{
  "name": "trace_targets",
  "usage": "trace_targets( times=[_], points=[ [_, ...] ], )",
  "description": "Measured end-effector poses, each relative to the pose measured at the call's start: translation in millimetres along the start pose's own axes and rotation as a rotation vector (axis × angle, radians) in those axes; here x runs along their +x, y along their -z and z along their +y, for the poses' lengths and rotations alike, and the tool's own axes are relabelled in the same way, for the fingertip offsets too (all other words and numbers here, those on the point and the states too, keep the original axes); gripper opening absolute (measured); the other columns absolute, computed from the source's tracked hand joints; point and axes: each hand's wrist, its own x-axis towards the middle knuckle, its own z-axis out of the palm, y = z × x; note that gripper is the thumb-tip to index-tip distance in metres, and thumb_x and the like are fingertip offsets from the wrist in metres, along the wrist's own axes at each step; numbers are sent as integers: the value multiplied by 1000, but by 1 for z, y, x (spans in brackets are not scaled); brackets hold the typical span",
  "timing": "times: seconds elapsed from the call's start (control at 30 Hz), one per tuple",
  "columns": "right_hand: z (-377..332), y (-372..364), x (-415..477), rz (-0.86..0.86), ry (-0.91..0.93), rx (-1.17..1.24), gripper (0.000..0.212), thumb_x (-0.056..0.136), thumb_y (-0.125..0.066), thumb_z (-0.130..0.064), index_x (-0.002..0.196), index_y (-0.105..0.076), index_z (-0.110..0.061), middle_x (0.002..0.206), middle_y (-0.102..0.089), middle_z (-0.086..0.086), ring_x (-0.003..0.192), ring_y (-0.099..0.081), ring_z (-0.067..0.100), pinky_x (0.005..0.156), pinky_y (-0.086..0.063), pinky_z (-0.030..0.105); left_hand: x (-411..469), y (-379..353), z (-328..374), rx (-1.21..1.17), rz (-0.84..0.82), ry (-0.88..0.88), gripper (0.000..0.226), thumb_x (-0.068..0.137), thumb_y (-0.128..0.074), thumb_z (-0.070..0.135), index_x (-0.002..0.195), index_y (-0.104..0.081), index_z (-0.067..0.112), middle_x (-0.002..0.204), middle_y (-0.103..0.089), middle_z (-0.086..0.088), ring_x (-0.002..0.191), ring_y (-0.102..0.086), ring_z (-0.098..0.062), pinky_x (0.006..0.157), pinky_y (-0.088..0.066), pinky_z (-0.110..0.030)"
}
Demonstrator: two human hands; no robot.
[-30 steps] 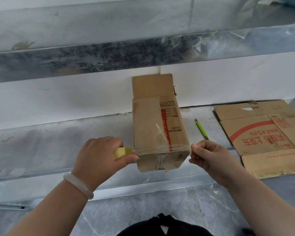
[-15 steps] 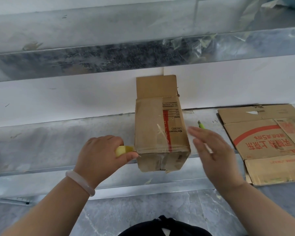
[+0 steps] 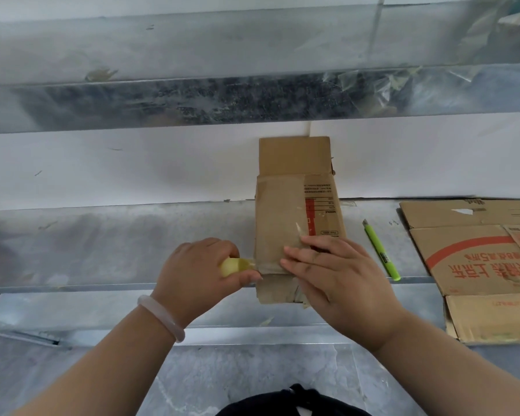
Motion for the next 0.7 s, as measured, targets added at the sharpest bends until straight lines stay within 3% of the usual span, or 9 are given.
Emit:
trace_targets(
  times=[0.07, 0.17, 0.27, 0.33, 0.47, 0.6, 0.7],
  points=[
    [-5, 1, 9, -5, -35, -15, 29, 90, -59, -42, 113, -72, -31, 117, -68, -15, 111, -57, 11, 97, -45, 33, -1, 0, 0, 2, 18, 8, 64, 67, -31, 87, 81, -60, 32, 70, -52, 16, 62, -49, -4, 57, -30, -17],
    [-7, -6, 14, -22, -27, -49, 32, 92, -53, -45, 119, -68, -37, 120, -65, -13, 107, -54, 16, 95, -38, 31, -1, -1, -1, -23, -3, 21, 65, 67, -31, 88, 87, -61, 33, 78, -55, 16, 68, -52, -6, 60, -36, -22],
    [-3, -7, 12, 10, -61, -26, 30, 92, -55, -44, 117, -70, -38, 120, -66, -13, 104, -56, 18, 94, -40, 33, -2, 1, -9, -196, -28, -23, 67, 69, -39, 86, 106, -62, 35, 94, -59, 19, 79, -56, -2, 68, -43, -20],
    [-3, -7, 11, 19, -64, -16, 30, 92, -56, -44, 117, -70, -37, 120, -66, -13, 104, -57, 18, 94, -42, 34, -5, 3, -16, -302, -23, -76, 64, 72, -40, 84, 111, -60, 37, 94, -58, 20, 82, -55, 0, 67, -45, -17],
    [-3, -7, 10, 0, -53, -16, 29, 91, -58, -43, 117, -70, -38, 122, -65, -14, 104, -58, 18, 94, -42, 34, -11, 3, -22, -324, 47, -150, 46, 76, -50, 74, 103, -54, 37, 88, -60, 17, 74, -54, -1, 62, -44, -15],
    [-2, -6, 8, -10, -65, -8, 29, 91, -58, -44, 118, -69, -39, 123, -64, -14, 103, -57, 18, 95, -41, 34, -10, 2, -23, -332, 98, -149, 58, 74, -48, 77, 102, -61, 28, 93, -67, 12, 75, -60, -6, 61, -49, -19],
    [-1, -7, 8, -21, -78, 0, 29, 92, -58, -45, 118, -69, -39, 123, -64, -15, 104, -56, 17, 94, -42, 36, -5, 0, -27, -180, 131, -256, 56, 80, -45, 72, 94, -67, 22, 81, -69, 9, 66, -61, -10, 55, -50, -23]
  ],
)
